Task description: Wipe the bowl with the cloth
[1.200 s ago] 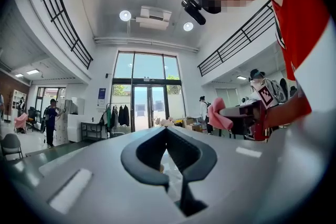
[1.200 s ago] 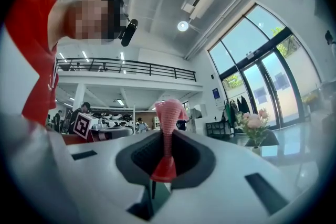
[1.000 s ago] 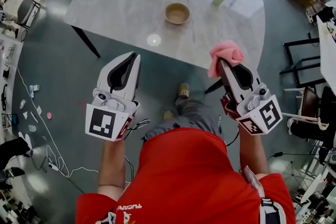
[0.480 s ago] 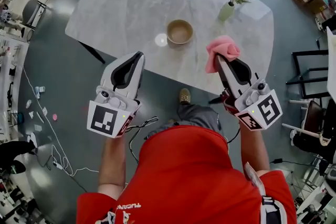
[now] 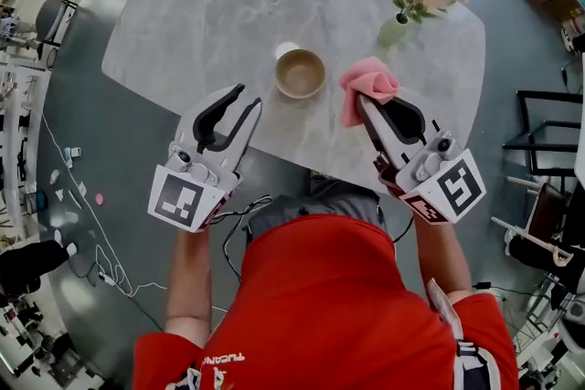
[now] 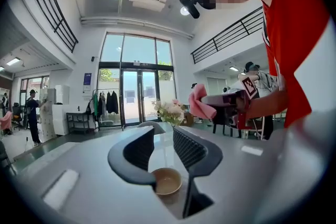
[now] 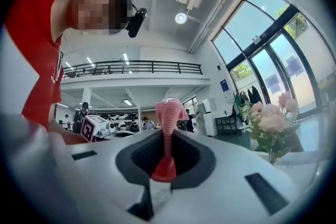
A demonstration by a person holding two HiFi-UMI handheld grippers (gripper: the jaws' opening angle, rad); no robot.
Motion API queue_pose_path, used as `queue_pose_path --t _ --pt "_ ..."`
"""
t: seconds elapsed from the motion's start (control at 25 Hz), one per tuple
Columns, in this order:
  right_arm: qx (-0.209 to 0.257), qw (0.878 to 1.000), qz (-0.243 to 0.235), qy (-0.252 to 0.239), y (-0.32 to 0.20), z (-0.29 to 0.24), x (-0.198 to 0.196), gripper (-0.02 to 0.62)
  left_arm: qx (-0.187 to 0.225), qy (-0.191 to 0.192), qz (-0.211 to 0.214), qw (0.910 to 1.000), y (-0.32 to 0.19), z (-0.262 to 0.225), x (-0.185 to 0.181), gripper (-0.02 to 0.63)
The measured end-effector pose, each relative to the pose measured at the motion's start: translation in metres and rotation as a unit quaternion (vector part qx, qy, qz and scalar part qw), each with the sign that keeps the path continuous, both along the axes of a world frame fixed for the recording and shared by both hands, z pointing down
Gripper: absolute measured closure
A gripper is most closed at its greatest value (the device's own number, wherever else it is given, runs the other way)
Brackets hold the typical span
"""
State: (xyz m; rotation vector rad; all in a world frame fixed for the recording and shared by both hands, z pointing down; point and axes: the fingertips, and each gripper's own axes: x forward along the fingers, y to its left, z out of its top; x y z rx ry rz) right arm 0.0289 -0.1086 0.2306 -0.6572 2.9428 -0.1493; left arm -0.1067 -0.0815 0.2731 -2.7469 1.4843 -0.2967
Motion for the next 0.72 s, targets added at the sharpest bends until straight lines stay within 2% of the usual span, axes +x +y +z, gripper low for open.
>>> queue_pose_path --t 0.08,0.16,0.32,0.52,0.72 --pt "-0.001 1.000 -0.007 0.005 -0.006 0.002 -0.004 0.574 -0.030 -0.021 0.015 0.9992 -0.001 0.014 0.003 0.478" --pt "-0.002 1.000 -0.010 0.011 -0.013 0.005 -0.008 0.574 -0.042 -0.035 0.033 0.9979 -0.006 0.024 0.007 0.429" --pt "-0.015 0.999 -0.010 0.028 -0.025 0.020 -0.015 0.574 -0.066 -0.042 0.069 0.9946 -0.019 0.043 0.017 0.331" --pt "-0.025 0.998 0.005 0.051 -0.031 0.035 -0.021 0.574 -0.071 -0.055 0.122 0.9885 -0.034 0.068 0.023 0.219" --pt "-0.037 0.997 0.027 0.063 -0.038 0.047 -0.025 0.574 -0.060 -0.100 0.184 0.9759 -0.046 0.101 0.026 0.113"
